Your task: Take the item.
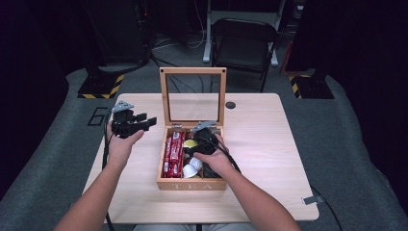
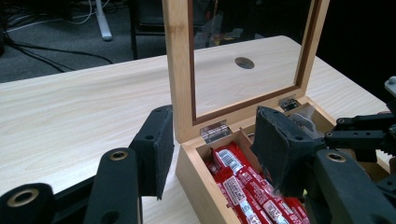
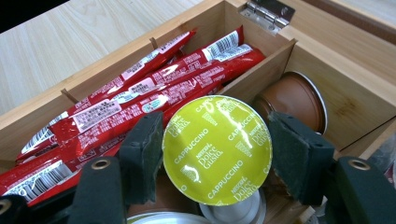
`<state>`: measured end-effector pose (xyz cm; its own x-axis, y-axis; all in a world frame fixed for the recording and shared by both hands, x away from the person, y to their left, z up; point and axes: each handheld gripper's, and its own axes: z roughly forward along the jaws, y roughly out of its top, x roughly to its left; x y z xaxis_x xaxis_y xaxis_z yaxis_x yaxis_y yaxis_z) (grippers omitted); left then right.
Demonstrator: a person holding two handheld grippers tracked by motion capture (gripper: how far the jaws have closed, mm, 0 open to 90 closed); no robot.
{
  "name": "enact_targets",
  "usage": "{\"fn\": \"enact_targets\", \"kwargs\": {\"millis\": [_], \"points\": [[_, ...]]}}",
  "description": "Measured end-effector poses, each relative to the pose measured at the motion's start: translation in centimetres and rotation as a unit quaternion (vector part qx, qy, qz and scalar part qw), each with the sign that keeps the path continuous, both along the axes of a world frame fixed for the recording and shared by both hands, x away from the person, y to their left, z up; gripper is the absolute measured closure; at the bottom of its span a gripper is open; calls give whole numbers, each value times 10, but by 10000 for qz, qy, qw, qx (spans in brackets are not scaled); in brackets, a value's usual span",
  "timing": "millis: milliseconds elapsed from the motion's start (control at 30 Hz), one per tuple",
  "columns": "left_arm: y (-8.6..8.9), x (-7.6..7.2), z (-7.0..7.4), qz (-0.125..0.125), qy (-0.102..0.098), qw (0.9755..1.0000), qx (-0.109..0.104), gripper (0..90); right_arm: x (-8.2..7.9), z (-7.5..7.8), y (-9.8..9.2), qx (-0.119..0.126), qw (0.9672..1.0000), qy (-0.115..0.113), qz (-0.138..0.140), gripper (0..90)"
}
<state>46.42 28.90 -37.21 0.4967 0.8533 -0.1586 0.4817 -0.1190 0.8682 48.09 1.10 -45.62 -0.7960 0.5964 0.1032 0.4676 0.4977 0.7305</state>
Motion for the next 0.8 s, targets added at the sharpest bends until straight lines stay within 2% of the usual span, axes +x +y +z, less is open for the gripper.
{"fn": "enact_targets", "kwargs": {"millis": [233,300,367,667,800], "points": [[-1,-1,2,-2,-17,10000,6,477,-4,7,-4,30,10000,-86,-32,371],[-1,0,2,-5,-7,10000,14,477,-4,10,-7,23,9998,-215,12,372],[-1,0,2,2,-9,10000,5,477,-6,15,-10,46,9998,-174,-35,372],[-3,0,3,6,-20,10000,4,473,-12,39,-29,18,9983,-574,-75,372],[-3,0,3,8,-21,10000,9,472,-11,45,-39,110,9982,-539,-229,372]]}}
